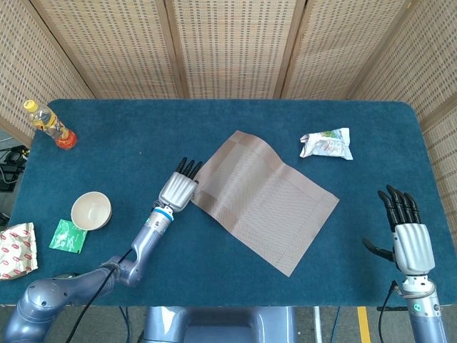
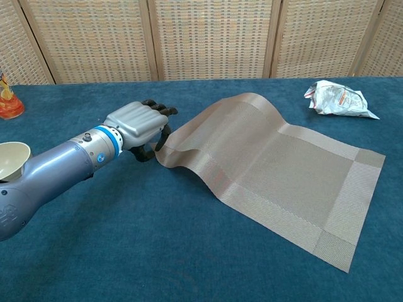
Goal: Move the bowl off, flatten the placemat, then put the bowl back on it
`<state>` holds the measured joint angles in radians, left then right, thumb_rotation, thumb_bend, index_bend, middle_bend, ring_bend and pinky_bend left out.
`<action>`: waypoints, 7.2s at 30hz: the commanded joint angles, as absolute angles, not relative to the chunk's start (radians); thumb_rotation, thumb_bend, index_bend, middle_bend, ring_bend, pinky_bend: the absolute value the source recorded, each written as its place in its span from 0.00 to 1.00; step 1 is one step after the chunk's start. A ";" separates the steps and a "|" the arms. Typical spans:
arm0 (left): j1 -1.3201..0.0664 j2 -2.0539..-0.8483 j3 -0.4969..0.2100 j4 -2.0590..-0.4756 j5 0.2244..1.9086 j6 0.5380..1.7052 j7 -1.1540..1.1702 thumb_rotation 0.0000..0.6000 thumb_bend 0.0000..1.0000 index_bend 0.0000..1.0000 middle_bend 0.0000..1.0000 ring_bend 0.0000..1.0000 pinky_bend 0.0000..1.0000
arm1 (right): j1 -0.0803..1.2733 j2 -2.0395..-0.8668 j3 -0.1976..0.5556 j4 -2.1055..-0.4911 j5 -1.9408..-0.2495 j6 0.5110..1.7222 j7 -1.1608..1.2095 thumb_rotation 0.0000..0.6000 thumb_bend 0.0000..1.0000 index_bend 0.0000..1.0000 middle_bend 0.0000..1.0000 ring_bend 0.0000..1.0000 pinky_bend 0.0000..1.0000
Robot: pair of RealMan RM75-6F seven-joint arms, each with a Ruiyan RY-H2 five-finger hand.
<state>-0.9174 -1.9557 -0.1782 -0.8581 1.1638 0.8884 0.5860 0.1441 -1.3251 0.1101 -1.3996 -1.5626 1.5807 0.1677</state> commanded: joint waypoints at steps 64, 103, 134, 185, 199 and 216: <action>-0.639 -1.446 0.142 -1.708 1.554 1.179 0.688 1.00 0.54 0.52 0.00 0.00 0.00 | 0.114 -1.297 0.072 -1.466 -1.666 1.667 0.153 1.00 0.14 0.00 0.00 0.00 0.00; -0.534 -1.380 0.224 -1.763 1.715 1.111 0.783 1.00 0.46 0.41 0.00 0.00 0.00 | 0.098 -1.282 0.056 -1.509 -1.690 1.670 0.122 1.00 0.14 0.00 0.00 0.00 0.00; -0.276 -1.221 0.134 -1.595 1.595 1.478 0.375 1.00 0.09 0.13 0.00 0.00 0.00 | 0.093 -1.280 0.018 -1.540 -1.739 1.656 0.070 1.00 0.14 0.01 0.00 0.00 0.00; -0.348 -1.512 -0.023 -1.152 1.363 1.154 0.243 1.00 0.42 0.59 0.00 0.00 0.00 | 0.092 -1.273 0.005 -1.549 -1.761 1.655 0.088 1.00 0.14 0.02 0.00 0.00 0.00; -0.345 -1.493 -0.022 -1.196 1.388 1.182 0.259 1.00 0.48 0.67 0.00 0.00 0.00 | 0.089 -1.267 0.005 -1.553 -1.766 1.666 0.098 1.00 0.14 0.03 0.00 0.00 0.00; -0.457 -1.498 -0.081 -1.511 1.473 1.190 0.473 1.00 0.47 0.67 0.00 0.00 0.00 | 0.087 -1.253 0.018 -1.554 -1.742 1.670 0.127 1.00 0.14 0.03 0.00 0.00 0.00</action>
<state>-0.4295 -1.4805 -0.0662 -1.4744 1.4692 1.2108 0.4354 0.0867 -1.2539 0.0161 -1.5546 -1.7461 1.6709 0.1243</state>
